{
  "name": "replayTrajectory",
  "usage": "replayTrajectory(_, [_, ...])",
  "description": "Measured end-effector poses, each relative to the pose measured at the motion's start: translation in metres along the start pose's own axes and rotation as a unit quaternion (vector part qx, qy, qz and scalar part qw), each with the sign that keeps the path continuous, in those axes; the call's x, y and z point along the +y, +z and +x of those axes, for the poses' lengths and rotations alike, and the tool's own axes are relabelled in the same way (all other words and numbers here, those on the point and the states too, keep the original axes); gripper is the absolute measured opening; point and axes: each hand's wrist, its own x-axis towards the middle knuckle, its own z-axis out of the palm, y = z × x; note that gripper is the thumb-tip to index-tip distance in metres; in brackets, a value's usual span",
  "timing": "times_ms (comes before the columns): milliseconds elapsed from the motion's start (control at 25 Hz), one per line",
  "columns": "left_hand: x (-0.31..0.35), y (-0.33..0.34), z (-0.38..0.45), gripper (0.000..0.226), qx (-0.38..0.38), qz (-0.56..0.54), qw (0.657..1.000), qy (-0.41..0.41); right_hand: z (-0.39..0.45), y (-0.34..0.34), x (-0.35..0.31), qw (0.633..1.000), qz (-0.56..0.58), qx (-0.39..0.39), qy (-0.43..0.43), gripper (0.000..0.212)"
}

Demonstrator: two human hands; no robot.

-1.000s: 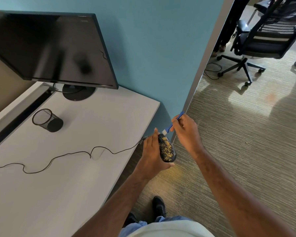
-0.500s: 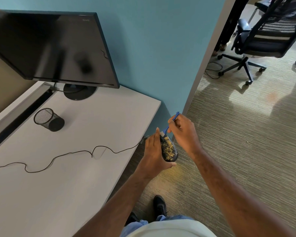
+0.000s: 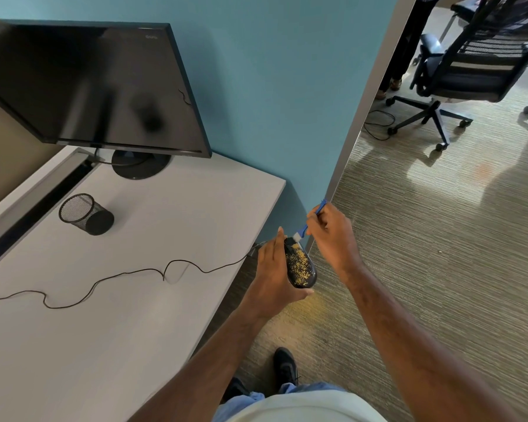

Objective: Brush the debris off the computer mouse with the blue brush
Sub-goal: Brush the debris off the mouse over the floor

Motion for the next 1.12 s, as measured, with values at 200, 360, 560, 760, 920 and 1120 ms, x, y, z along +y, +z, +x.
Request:
replayTrajectory(200, [0.003, -0.002, -0.001, 0.148, -0.009, -0.010, 1.000, -0.008, -0.001, -0.004, -0.003, 0.999, 0.048, 0.014, 0.002, 0.017])
replayTrajectory(360, [0.006, -0.006, -0.001, 0.146, -0.019, -0.022, 0.999, -0.015, 0.000, -0.006, 0.000, 0.999, 0.040, 0.024, 0.016, 0.017])
replayTrajectory(560, [0.007, -0.007, -0.001, 0.146, -0.019, -0.023, 0.999, -0.020, -0.002, -0.005, -0.001, 0.999, 0.052, 0.009, 0.001, 0.017])
replayTrajectory(760, [0.009, -0.008, 0.000, 0.145, -0.025, -0.026, 0.999, -0.028, -0.001, -0.012, 0.006, 0.998, 0.048, 0.035, 0.018, 0.017])
replayTrajectory(920, [0.008, -0.007, 0.001, 0.146, -0.017, -0.016, 0.999, -0.035, -0.009, -0.012, 0.004, 0.996, 0.083, -0.005, -0.006, 0.016])
replayTrajectory(1120, [0.008, -0.008, 0.003, 0.147, -0.025, -0.016, 0.999, -0.044, -0.012, -0.011, 0.007, 0.998, 0.059, 0.034, 0.003, 0.020])
